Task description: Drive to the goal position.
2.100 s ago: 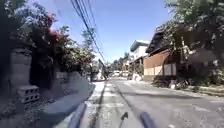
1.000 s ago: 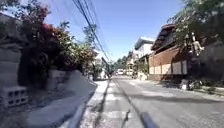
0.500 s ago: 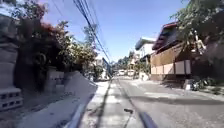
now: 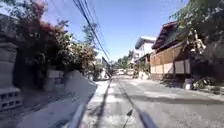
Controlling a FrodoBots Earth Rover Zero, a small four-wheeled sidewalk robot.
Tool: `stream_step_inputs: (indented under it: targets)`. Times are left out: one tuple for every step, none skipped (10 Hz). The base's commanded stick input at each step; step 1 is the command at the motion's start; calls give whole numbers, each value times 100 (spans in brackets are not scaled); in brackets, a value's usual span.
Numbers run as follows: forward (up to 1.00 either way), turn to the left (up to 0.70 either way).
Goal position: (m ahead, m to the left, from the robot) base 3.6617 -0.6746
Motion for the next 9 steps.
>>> stream_step_inputs:
  targets:
    - [70, 0]
    - [70, 0]
    - [70, 0]
    - [70, 0]
    - [70, 0]
    - [70, 0]
    - [70, 0]
    - [70, 0]
    - [70, 0]
